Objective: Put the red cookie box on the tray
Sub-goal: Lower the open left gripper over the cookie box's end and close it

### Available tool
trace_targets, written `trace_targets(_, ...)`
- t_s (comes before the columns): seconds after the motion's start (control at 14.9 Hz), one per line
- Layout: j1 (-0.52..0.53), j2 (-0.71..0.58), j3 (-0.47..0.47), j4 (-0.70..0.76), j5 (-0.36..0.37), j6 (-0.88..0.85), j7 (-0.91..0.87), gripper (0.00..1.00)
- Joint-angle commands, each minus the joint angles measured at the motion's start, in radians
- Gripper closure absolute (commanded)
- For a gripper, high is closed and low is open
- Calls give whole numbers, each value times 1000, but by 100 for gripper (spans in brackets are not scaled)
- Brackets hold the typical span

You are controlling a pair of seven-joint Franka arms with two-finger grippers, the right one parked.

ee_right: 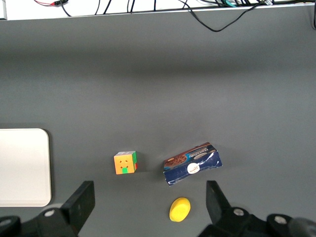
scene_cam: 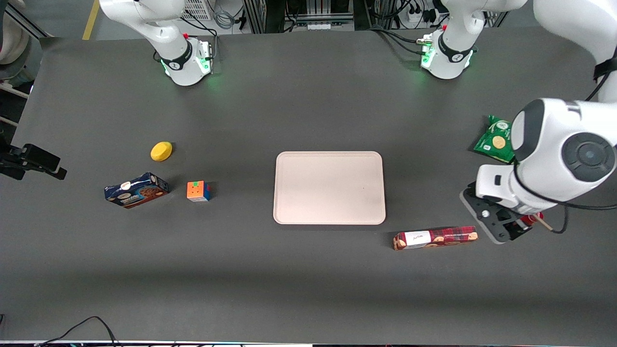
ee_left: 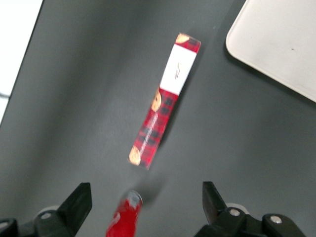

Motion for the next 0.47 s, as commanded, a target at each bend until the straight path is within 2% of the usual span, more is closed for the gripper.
trace_targets(0.0,11,58,-15,-54,-59,135,87,0)
trace_targets(0.4,17,143,-15,-100,-96,232,215,2)
